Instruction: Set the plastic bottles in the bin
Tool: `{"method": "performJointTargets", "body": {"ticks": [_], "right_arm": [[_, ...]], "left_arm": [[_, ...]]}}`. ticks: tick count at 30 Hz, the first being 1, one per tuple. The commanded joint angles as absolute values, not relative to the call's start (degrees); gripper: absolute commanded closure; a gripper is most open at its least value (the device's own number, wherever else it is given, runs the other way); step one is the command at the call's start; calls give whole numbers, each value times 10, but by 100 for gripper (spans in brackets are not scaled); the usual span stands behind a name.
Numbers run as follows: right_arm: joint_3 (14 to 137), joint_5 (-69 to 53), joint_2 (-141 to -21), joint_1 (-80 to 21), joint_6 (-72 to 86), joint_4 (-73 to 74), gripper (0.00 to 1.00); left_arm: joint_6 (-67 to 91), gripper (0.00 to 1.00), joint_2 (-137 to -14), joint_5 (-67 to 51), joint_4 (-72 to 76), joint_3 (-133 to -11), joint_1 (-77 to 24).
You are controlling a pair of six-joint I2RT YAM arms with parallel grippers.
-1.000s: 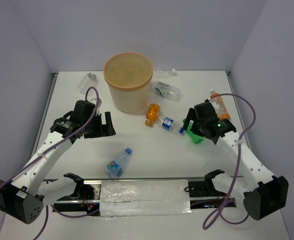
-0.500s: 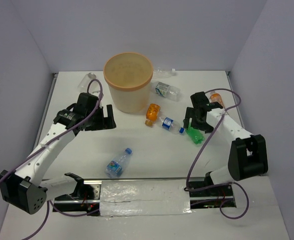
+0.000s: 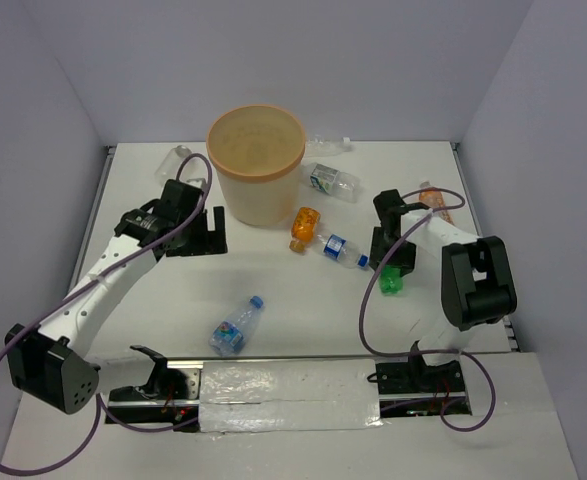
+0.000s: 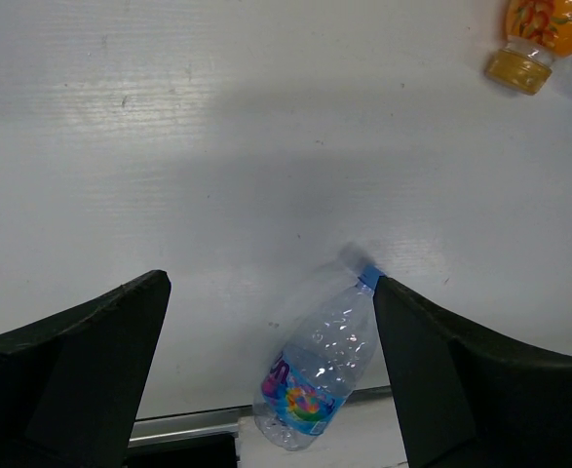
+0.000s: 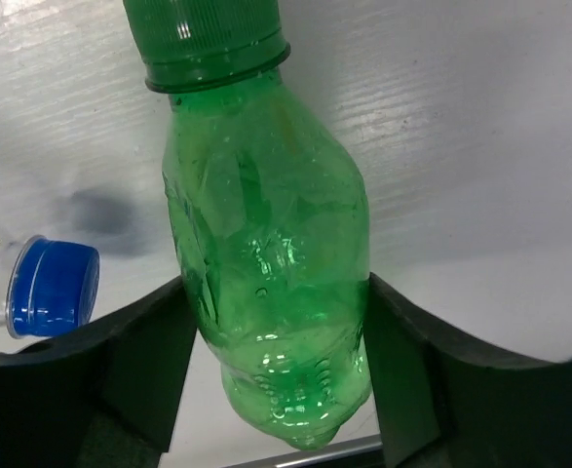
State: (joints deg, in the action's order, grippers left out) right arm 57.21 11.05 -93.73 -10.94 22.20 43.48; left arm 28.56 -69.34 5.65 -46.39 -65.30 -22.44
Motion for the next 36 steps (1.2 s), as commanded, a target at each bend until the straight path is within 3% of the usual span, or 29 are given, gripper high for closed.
{"method": "performJointTargets", "body": {"ticks": [1, 6, 12, 18, 24, 32, 36], "right_arm": [[595, 135, -933, -105, 232, 433, 35], [622, 151, -883, -112, 230, 472, 39], [770, 143, -824, -146, 234, 555, 39], [1100, 155, -917, -255, 244, 632, 38], [1339, 119, -1051, -317, 253, 565, 38], [1327, 110, -1120, -330, 279, 358, 35], [1411, 102, -1200, -332, 284, 341, 34]], "left_arm": [[289, 0, -708, 75, -479, -690, -228], [294, 0, -710, 68, -490, -728, -227], [298, 1, -738, 53, -545, -837, -227], [297, 0, -770, 42, -572, -901, -226], [314, 0, -773, 13, -552, -875, -193], [311, 0, -729, -110, -534, -860, -48], [334, 0, -735, -110, -527, -858, -33]]}}
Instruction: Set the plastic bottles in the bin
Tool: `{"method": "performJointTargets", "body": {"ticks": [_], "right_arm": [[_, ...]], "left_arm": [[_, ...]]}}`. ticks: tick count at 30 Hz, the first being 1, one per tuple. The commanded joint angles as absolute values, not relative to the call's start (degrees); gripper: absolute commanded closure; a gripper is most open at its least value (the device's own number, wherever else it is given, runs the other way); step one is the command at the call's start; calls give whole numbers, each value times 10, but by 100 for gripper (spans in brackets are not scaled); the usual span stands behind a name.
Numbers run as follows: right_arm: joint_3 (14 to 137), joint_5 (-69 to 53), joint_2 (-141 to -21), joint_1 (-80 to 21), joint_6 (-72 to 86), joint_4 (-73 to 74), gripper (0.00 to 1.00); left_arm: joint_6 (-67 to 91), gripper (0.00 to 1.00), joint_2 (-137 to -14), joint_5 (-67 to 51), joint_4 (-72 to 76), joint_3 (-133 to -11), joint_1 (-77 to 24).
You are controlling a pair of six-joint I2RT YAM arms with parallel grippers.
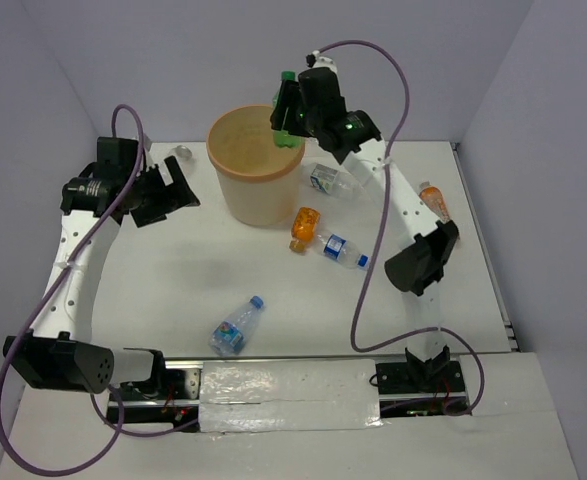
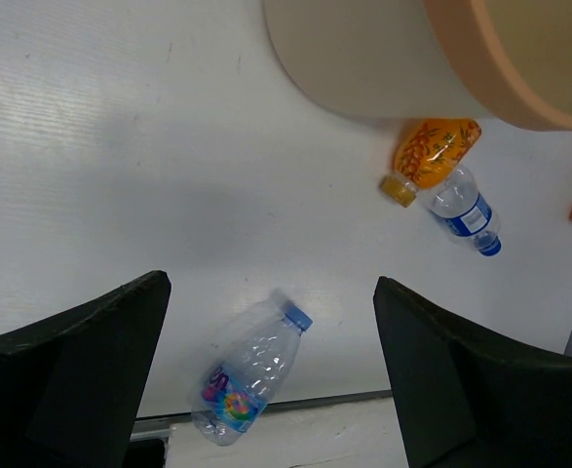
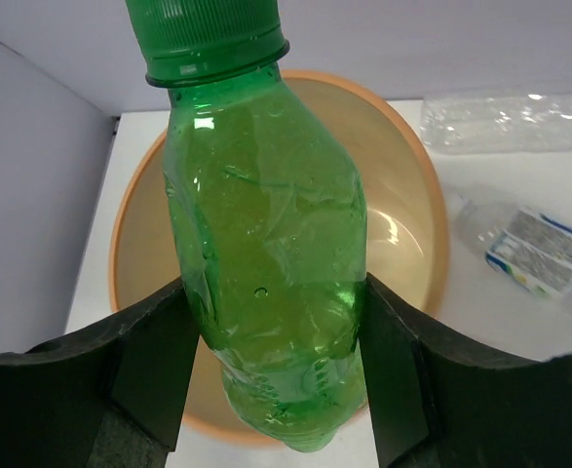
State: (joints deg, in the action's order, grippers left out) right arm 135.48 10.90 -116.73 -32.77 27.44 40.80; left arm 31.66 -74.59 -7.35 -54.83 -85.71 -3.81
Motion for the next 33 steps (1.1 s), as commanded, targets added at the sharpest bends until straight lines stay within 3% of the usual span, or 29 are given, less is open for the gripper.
{"method": "performJointTargets", "body": {"ticks": [1, 3, 4, 7, 15, 21, 24, 33], "right_arm": [[1418, 92, -1211, -332, 288, 338, 33], [1423, 81, -1228, -332, 292, 328, 23], [1419, 76, -1230, -333, 294, 323, 13], [1419, 75, -1226, -334, 296, 322, 1], [1428, 81, -1142, -330, 266, 352, 0], [1262, 139, -962, -330, 228, 373, 0], [1189, 156, -903, -330, 219, 400, 0], [1176, 170, -857, -330, 192, 496, 0]], "left_arm": [[333, 0, -735, -109, -520, -851, -30], [331, 1, -745, -105, -510, -849, -15], [332, 1, -764, -98, -512, -857, -5], [330, 1, -805, -72, -515, -892, 16], [285, 0, -955, 19, -535, -1055, 29], [213, 0, -1077, 130, -509, -1131, 30], [192, 0, -1127, 137, -466, -1142, 31], [96, 1, -1242, 125, -363, -1222, 31]]}}
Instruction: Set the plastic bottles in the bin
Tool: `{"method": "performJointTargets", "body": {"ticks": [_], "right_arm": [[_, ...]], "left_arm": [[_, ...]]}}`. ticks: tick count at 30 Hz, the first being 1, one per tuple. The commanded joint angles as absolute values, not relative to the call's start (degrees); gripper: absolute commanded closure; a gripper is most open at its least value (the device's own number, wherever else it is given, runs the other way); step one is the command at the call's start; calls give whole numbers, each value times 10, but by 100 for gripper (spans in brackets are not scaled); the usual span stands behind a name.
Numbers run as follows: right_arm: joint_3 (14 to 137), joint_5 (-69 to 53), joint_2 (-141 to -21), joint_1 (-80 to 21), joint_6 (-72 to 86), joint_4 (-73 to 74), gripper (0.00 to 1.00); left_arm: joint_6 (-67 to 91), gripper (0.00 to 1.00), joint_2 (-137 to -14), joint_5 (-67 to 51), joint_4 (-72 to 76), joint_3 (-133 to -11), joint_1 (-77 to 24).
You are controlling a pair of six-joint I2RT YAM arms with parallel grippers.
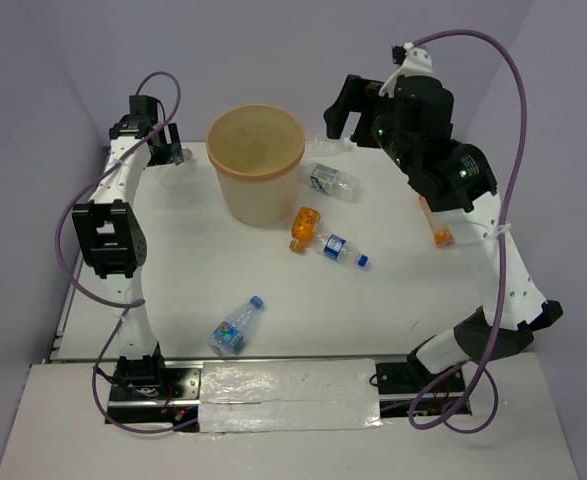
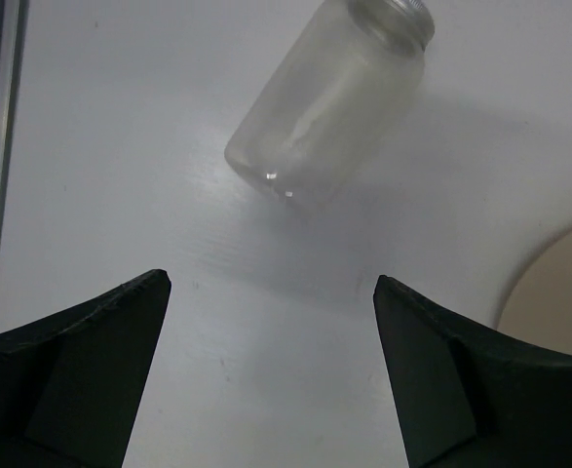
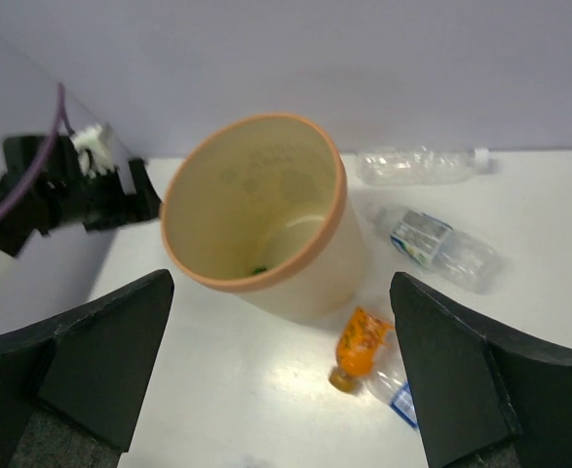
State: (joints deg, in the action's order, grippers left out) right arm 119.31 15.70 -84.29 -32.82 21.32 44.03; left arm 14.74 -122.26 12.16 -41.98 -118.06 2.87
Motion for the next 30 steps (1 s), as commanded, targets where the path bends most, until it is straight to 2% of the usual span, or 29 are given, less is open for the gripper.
{"method": "performJointTargets", "body": {"ticks": [1, 6, 9, 14, 22, 27, 30], "right_arm": [[1179, 174, -858, -330, 180, 508, 0], [1215, 239, -872, -330, 144, 578, 0], [1192, 247, -857, -330, 142, 573, 0], [1208, 298, -860, -330, 149, 596, 0], [1244, 298, -897, -330, 160, 621, 0], [1253, 308, -921, -330, 156, 621, 0], [1259, 307, -930, -330, 157, 621, 0]], "left_arm": [[79, 0, -1250, 117, -362, -1231, 32], [21, 1, -1285, 91, -332, -1245, 31], [6, 1, -1309, 92, -322, -1260, 32], [-20, 1, -1313, 107, -254, -1215, 28], [-44, 0, -1392, 113, -250, -1278, 25], [-42, 0, -1420, 109, -230, -1270, 25], [-26, 5, -1430, 120, -222, -1256, 25]]}}
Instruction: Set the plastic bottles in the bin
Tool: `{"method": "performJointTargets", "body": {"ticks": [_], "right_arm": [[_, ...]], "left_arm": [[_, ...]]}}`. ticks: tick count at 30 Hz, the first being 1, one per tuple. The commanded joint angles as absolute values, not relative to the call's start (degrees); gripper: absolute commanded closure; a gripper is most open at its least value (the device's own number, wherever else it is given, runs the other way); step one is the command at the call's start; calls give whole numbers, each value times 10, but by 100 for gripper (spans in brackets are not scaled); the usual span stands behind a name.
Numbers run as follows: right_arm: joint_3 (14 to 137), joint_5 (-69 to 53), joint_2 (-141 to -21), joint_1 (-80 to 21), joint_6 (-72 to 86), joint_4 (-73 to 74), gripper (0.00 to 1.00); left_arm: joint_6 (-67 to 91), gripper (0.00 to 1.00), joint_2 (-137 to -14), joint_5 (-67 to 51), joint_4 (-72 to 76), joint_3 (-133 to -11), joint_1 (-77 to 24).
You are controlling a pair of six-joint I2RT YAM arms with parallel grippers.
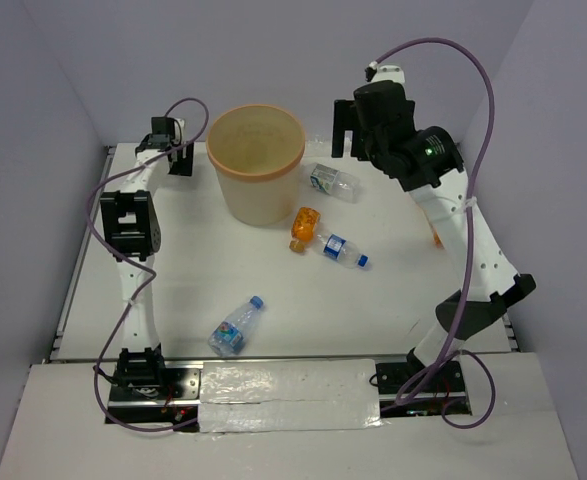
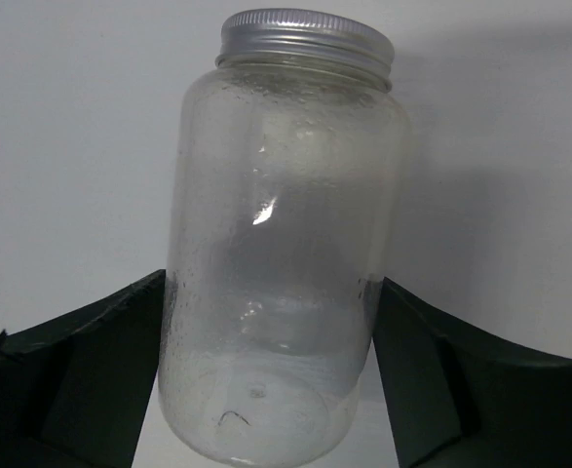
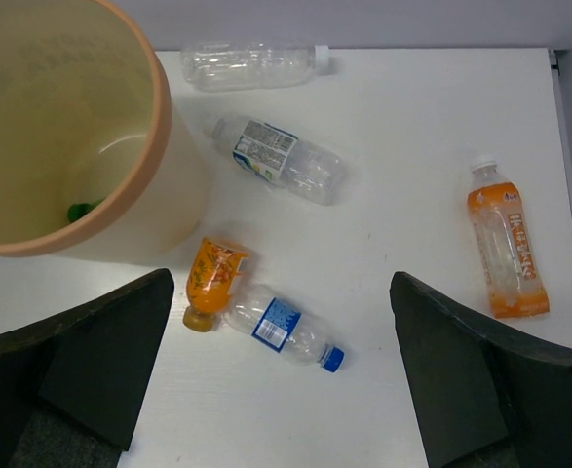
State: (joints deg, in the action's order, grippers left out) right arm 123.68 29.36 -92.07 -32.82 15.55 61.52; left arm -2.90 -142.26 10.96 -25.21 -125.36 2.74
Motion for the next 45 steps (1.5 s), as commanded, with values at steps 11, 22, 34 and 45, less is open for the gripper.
{"method": "performJointTargets", "body": {"ticks": [11, 22, 34, 45], "right_arm": [[1267, 342, -919, -330, 167, 631, 0], [1072, 371, -776, -323, 262, 626, 0], [741, 250, -598, -287, 353, 602, 0], [715, 251, -614, -286, 343, 592, 0]], "left_arm": [[24, 52, -1281, 113, -214, -1175, 22], [167, 46, -992, -99, -282, -1180, 19], [170, 47, -1027, -164, -371, -1266, -173], [196, 21, -1011, -143, -340, -1145, -193]]}}
